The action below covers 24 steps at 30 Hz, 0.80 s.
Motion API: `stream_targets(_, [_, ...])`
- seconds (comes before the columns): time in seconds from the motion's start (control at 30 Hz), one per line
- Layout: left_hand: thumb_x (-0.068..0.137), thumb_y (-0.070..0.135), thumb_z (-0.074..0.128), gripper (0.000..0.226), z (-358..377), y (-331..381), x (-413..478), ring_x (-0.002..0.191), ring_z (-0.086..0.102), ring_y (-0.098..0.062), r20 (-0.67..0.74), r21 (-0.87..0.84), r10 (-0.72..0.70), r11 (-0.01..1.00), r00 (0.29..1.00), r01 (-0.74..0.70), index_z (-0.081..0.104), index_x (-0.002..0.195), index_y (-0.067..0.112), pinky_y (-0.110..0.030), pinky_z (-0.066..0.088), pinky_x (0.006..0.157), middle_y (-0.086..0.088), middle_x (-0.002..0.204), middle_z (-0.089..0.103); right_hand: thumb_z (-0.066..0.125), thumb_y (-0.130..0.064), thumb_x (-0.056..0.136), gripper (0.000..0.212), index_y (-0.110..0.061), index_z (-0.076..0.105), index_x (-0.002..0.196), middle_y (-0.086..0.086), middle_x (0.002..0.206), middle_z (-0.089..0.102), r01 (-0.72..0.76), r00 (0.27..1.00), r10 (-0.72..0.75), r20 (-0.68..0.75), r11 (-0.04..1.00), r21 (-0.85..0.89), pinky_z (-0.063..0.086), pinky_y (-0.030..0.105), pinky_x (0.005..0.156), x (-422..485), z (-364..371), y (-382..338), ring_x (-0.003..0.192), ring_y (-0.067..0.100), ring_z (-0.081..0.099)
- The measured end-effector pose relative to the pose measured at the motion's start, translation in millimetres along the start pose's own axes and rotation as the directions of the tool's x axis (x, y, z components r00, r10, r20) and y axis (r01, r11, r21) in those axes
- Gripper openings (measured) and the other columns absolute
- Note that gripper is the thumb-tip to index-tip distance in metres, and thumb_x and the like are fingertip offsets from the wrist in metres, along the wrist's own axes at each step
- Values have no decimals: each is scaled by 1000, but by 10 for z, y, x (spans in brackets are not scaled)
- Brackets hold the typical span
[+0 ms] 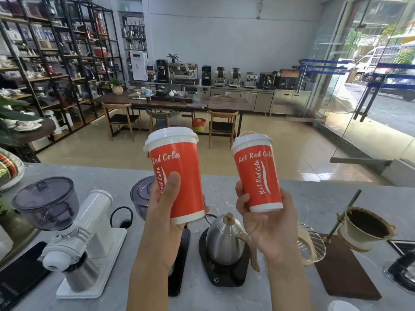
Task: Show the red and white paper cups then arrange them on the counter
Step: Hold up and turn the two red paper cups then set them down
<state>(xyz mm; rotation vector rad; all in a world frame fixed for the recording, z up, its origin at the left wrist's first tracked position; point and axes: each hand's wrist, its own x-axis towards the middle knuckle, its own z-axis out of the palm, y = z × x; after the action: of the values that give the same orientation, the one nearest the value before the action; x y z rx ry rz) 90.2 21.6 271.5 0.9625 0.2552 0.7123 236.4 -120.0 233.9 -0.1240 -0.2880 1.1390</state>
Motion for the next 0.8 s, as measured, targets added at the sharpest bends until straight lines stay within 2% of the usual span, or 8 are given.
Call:
stream_targets(0.1, [41, 72, 83, 109, -34, -36, 9, 87, 73, -33, 24, -10, -3, 1000, 1000, 4, 53, 131, 19, -39, 60, 65, -11, 106, 73, 59, -39, 88, 68, -4, 39, 143, 22, 132, 51, 18, 999, -19, -43, 999, -39, 60, 31, 60, 1, 1, 6, 96, 31, 65])
stream_targets(0.2, [74, 69, 63, 81, -117, -71, 11, 94, 70, -41, 138, -217, -13, 975, 990, 43, 56, 134, 16, -47, 59, 73, -19, 120, 68, 56, -38, 89, 66, -3, 40, 142, 21, 130, 53, 36, 996, -42, -73, 996, -84, 59, 33, 68, -23, 5, 1, 102, 35, 64])
stream_targets(0.3, [97, 48, 41, 62, -186, -56, -8, 109, 59, -48, 222, -378, -38, 918, 974, 122, 45, 143, 8, -56, 53, 89, -32, 140, 48, 51, -49, 90, 68, -3, 44, 140, 21, 123, 57, 36, 994, -47, -96, 993, -115, 58, 30, 64, -53, 47, -11, 92, 31, 67])
stream_targets(0.37, [95, 43, 49, 61, -185, -61, -3, 112, 57, -48, 211, -362, -41, 925, 977, 117, 42, 145, 8, -61, 51, 91, -32, 143, 45, 57, -61, 85, 80, -6, 43, 141, 18, 122, 58, 61, 992, -78, -101, 985, -161, 57, 27, 63, -68, 93, -1, 92, 27, 67])
stream_targets(0.5, [72, 51, 79, 78, -201, -128, 27, 100, 66, -44, 168, -293, -22, 954, 986, 72, 56, 135, 11, -64, 49, 87, -23, 121, 64, 81, -42, 71, 80, -13, 48, 138, 18, 121, 63, 156, 968, -210, -138, 934, -322, 61, 34, 60, -81, 140, 1, 102, 38, 66])
stream_targets(0.6, [69, 52, 81, 71, -238, -159, 43, 95, 69, -42, 176, -260, -36, 962, 984, 81, 65, 126, 13, -56, 55, 78, -20, 114, 69, 69, -45, 79, 71, -9, 48, 137, 22, 123, 59, 117, 973, -166, -158, 952, -281, 62, 36, 58, -103, 160, 4, 108, 41, 63])
stream_targets(0.7, [65, 54, 83, 75, -238, -182, 61, 85, 69, -37, 167, -277, -82, 952, 982, 127, 65, 125, 12, -43, 58, 64, -20, 109, 68, 56, -45, 87, 67, -4, 47, 139, 26, 125, 55, 91, 974, -145, -175, 954, -285, 60, 37, 56, -121, 155, -7, 92, 36, 67])
stream_targets(0.8, [66, 55, 82, 67, -227, -209, 84, 81, 69, -34, 166, -292, -75, 948, 983, 122, 70, 117, 14, -39, 58, 59, -19, 105, 70, 54, -45, 85, 67, -5, 48, 139, 28, 123, 57, 86, 968, -155, -195, 943, -323, 59, 37, 56, -115, 145, -19, 79, 34, 67])
